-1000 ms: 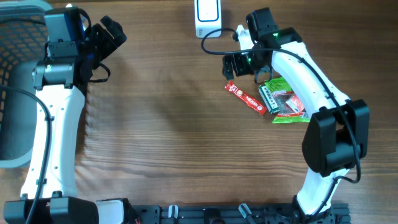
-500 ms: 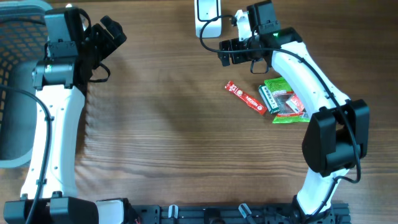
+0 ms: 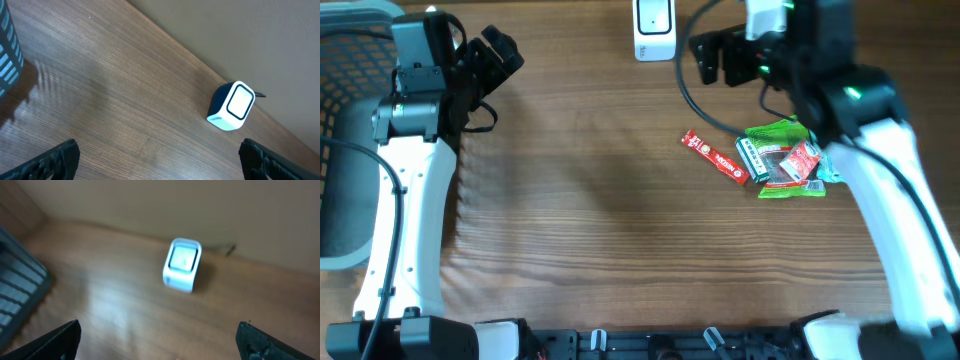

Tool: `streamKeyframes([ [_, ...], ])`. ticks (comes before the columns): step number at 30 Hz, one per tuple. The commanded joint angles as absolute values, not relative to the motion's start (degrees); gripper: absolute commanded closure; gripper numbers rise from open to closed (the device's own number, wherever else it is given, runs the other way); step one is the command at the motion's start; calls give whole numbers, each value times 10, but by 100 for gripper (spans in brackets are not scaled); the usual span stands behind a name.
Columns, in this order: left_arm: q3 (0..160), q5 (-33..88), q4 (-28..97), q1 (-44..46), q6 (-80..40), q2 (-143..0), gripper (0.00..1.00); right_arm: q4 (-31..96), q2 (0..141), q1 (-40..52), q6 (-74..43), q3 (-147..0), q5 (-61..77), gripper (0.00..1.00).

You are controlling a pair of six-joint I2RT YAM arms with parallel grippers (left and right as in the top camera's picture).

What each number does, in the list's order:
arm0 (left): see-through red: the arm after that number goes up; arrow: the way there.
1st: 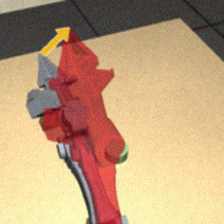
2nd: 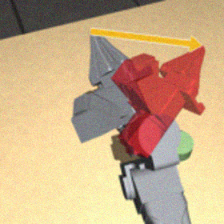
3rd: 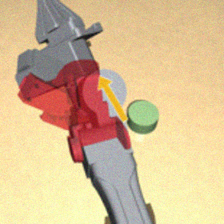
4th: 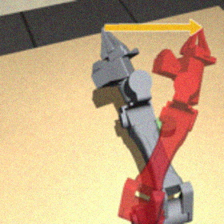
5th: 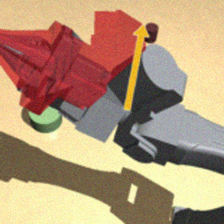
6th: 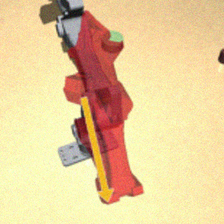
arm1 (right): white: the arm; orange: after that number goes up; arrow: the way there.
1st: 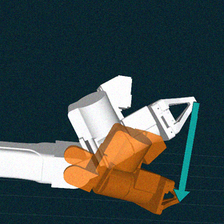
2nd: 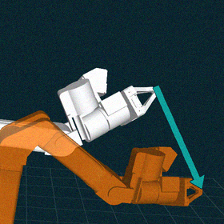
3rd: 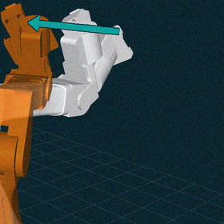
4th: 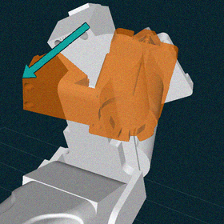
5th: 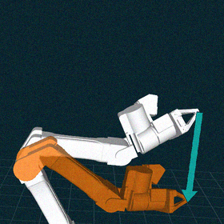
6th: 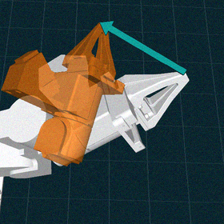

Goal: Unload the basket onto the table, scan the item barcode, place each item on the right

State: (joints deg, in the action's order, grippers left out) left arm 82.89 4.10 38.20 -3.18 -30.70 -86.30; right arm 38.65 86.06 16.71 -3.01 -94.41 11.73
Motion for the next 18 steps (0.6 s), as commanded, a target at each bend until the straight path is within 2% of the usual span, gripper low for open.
streamKeyframes([
  [1, 836, 33, 380, -34, -298, -863, 0, 386, 785, 168, -34, -951, 125, 0],
  [6, 836, 33, 380, -34, -298, -863, 0, 393, 669, 168, -18, -951, 95, 0],
  [14, 836, 33, 380, -34, -298, -863, 0, 480, 510, 167, -14, -941, 22, 0],
  [18, 836, 33, 380, -34, -298, -863, 0, 502, 427, 128, -15, -886, 13, 0],
])
